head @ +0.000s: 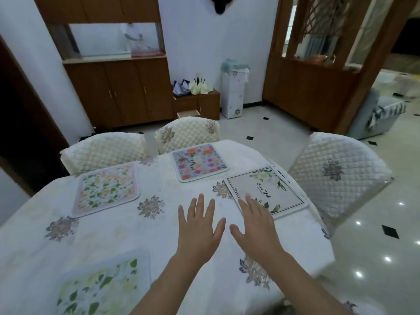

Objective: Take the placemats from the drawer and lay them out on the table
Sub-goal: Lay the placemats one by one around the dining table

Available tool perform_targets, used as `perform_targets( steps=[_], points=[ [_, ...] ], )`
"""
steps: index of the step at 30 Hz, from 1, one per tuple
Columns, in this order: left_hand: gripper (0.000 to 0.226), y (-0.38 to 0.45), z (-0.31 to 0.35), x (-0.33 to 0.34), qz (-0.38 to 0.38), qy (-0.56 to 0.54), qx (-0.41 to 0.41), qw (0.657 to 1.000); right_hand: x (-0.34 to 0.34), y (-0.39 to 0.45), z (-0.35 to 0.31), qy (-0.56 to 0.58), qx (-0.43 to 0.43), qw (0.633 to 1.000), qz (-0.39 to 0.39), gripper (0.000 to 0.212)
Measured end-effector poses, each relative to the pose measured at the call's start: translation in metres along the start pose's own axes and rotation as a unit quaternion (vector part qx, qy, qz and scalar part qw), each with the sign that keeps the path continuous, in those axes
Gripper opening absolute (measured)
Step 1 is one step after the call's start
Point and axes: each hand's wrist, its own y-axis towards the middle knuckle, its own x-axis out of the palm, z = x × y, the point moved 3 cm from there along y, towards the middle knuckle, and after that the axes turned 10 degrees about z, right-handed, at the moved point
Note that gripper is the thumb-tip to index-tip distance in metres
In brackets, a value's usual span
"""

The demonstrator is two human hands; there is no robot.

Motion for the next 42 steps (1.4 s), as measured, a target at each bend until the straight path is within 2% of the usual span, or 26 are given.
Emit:
perform_targets(
  steps=[2,6,11,16,22,30,35,38,42],
  points=[
    [0.098,-0.004,0.019,0.009,-0.005,0.005,-0.014,1.000,-0.002,0.003,0.020,0.012,-0.015,1.000,-0.010,0.070],
    [0.096,-0.009,0.042,0.014,-0.020,0.025,-0.025,0.999,-0.006,0.007,0.049,0.007,-0.020,0.999,-0.032,0.071],
    [0.073,0.005,0.038,0.010,-0.031,0.045,-0.044,0.998,-0.011,0.018,0.057,-0.001,-0.021,0.999,-0.032,0.071],
    [0.086,0.020,0.025,0.021,-0.019,0.027,-0.048,0.998,-0.015,0.022,0.056,-0.022,-0.015,0.999,-0.034,0.069],
    [0.084,0.024,0.035,0.050,-0.045,0.008,-0.035,0.998,-0.007,0.035,0.088,-0.047,0.006,0.997,-0.059,0.068],
    [0.086,0.042,0.020,0.066,-0.048,0.049,-0.091,0.994,0.023,0.079,0.127,-0.029,-0.006,0.997,-0.076,0.073],
    [0.066,0.063,0.051,0.097,-0.093,0.062,-0.103,0.988,0.058,0.110,0.167,-0.016,-0.032,0.992,-0.120,0.071],
    [0.064,0.083,0.070,0.127,-0.121,0.061,-0.093,0.986,0.079,0.129,0.201,-0.024,-0.032,0.989,-0.140,0.070],
    [0.063,0.109,0.099,0.182,-0.179,0.006,-0.091,0.980,0.097,0.149,0.254,-0.032,-0.005,0.984,-0.176,0.068]
  ],
)
